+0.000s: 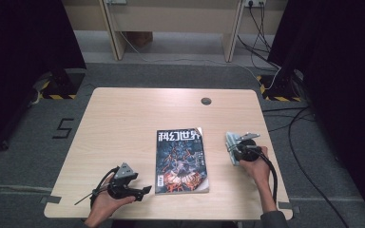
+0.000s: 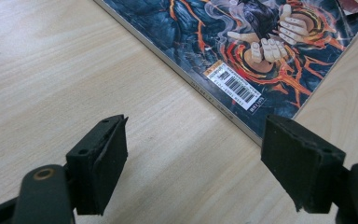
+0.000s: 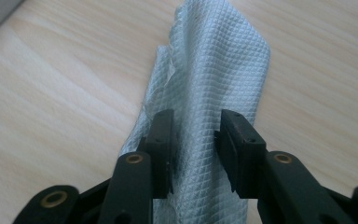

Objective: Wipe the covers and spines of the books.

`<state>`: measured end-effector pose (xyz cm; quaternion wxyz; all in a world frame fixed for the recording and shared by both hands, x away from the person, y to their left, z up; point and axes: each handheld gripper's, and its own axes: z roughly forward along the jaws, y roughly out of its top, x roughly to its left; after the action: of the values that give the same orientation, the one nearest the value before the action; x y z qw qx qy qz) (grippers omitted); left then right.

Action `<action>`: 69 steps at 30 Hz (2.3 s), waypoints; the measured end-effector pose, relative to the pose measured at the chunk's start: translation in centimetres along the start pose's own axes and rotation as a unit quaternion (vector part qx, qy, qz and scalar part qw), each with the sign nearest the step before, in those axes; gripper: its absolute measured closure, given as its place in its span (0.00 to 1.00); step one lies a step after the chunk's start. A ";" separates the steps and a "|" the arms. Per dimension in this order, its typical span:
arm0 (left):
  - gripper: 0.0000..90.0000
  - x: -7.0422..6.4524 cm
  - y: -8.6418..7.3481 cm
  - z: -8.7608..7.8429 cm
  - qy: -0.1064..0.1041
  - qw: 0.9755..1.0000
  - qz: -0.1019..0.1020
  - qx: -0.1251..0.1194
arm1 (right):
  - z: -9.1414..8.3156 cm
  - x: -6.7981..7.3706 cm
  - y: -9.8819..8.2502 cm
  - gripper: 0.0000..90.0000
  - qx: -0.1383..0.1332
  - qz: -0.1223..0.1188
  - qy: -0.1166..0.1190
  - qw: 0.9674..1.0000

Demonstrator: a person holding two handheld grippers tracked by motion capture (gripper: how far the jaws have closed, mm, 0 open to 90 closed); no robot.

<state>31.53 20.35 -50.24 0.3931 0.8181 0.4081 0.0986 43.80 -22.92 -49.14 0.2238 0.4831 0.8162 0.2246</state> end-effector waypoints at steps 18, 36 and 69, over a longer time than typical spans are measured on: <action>0.20 1.5 -0.1 0.1 0.008 1.000 -0.021 0.018 | -2.7 0.8 -0.6 0.33 -0.063 0.053 0.034 0.996; 0.20 2.1 -0.3 -0.3 0.027 0.999 -0.018 0.019 | -5.1 3.2 -2.4 0.27 -0.080 0.050 0.073 0.993; 0.20 2.1 -0.4 -0.1 0.036 0.999 -0.010 0.031 | -6.6 8.0 -7.0 0.18 -0.043 -0.025 0.083 0.995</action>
<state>32.58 22.12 -50.82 0.3539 0.8217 0.4327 0.1114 31.65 -19.80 -49.20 0.1814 0.4327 0.8332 0.2928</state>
